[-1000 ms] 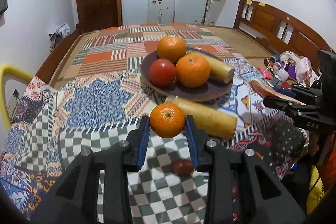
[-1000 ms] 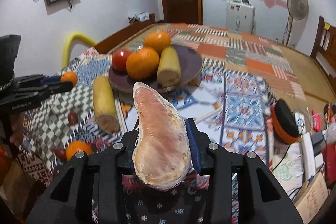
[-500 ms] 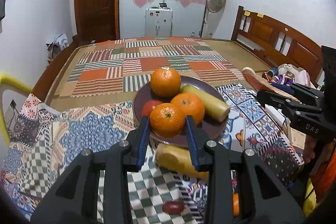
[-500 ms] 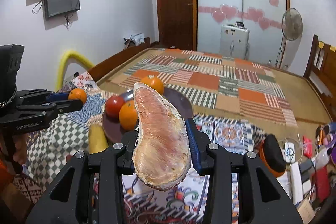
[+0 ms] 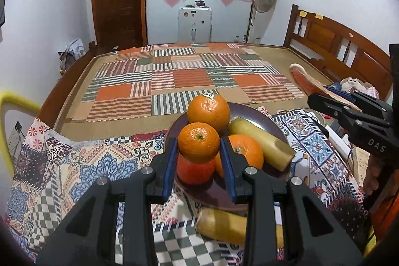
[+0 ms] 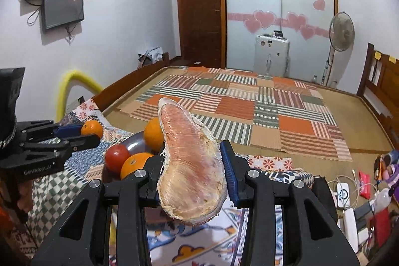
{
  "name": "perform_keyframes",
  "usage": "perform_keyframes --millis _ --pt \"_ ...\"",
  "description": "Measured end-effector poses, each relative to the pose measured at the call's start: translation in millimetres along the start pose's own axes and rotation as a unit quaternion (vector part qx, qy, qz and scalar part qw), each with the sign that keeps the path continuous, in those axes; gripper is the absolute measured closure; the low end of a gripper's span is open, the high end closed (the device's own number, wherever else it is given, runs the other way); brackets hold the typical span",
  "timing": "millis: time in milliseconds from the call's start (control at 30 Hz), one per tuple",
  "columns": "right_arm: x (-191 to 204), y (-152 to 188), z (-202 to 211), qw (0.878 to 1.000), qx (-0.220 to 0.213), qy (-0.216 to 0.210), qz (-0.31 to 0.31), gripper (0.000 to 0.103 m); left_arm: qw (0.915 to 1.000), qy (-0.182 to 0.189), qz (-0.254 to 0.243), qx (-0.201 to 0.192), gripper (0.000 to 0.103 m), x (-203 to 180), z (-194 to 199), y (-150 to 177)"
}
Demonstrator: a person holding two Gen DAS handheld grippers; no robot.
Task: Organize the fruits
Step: 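Lower the mandarin onto the plate with left while right sets the pink slice there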
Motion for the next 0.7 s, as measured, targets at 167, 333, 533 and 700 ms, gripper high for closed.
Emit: perform_keyframes --millis 167,333,533,700 --pt "-3 0 -20 1.0 0.021 0.003 -0.004 0.067 1.0 -0.001 -0.001 0.009 0.069 -1 -16 -3" --pt "-1 3 -37 0.999 0.046 0.007 0.003 0.067 0.9998 0.002 0.0 0.019 0.069 -3 -29 -6" --pt "4 7 -51 0.997 0.073 0.003 0.008 0.067 0.9995 -0.002 0.001 0.033 0.069 -3 -45 -8" --pt "5 9 -62 0.996 0.089 0.001 0.011 0.067 0.9992 0.003 0.012 0.037 0.069 -1 -53 -11"
Point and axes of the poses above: each gripper's, at about its wrist camera, not at the fingertips, and z roughly against the way its jaws point, x to its left, y to its underside, the point moved 3 cm from there along -z, roughly the way its jaws point, and after that the axes turned 6 degrees about y, right-handed, at the moved point
